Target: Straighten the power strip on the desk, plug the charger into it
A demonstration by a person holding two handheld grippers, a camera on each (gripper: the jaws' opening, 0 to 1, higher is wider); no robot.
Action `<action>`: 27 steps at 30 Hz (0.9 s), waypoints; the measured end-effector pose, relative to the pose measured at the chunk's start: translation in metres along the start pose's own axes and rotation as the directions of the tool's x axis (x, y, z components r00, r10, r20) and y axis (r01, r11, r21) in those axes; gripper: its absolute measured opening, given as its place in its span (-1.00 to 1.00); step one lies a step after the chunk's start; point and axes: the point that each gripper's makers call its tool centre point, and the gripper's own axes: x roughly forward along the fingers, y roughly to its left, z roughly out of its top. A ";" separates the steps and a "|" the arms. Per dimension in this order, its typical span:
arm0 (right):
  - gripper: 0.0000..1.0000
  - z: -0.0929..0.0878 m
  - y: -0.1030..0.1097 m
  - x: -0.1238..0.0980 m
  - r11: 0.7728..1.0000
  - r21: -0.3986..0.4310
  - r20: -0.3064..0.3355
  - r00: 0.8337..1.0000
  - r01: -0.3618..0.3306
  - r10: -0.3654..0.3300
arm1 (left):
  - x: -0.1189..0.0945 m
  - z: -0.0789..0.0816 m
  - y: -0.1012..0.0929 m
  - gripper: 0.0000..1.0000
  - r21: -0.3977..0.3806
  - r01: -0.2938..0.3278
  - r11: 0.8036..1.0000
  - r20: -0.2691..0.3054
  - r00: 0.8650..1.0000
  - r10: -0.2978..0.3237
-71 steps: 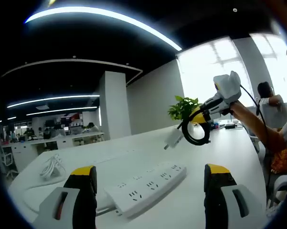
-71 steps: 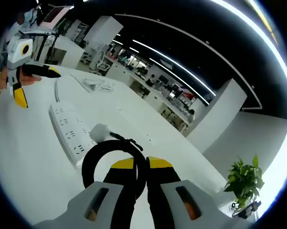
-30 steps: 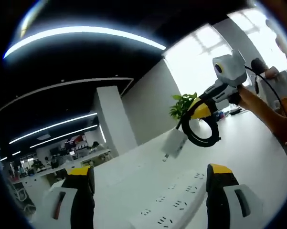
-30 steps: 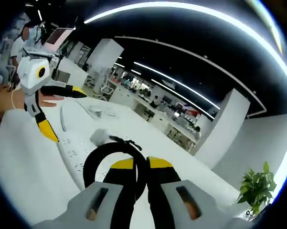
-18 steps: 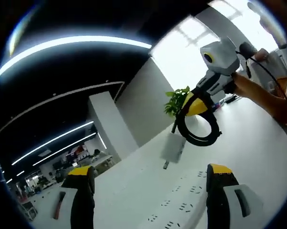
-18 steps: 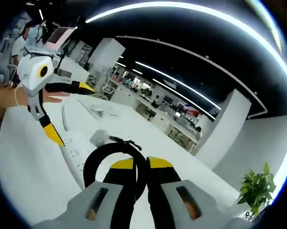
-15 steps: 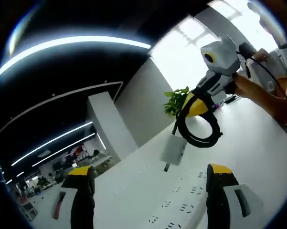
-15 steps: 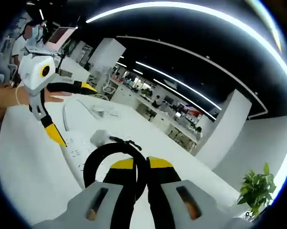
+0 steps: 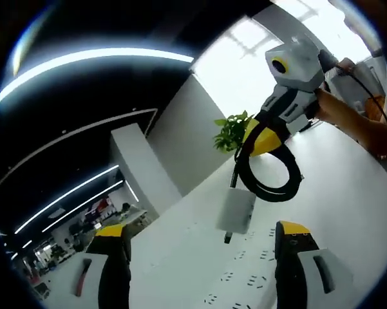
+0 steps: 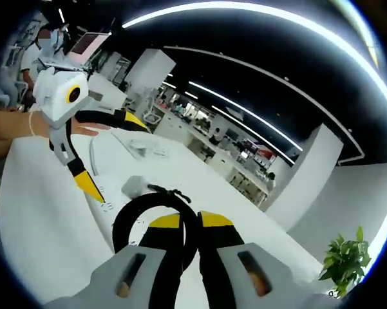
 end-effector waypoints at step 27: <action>-0.89 0.005 0.015 -0.001 0.999 -0.041 -0.010 1.000 -0.029 0.029 | 0.019 0.000 -0.024 0.66 0.153 0.055 0.987 -0.080 0.996 -0.043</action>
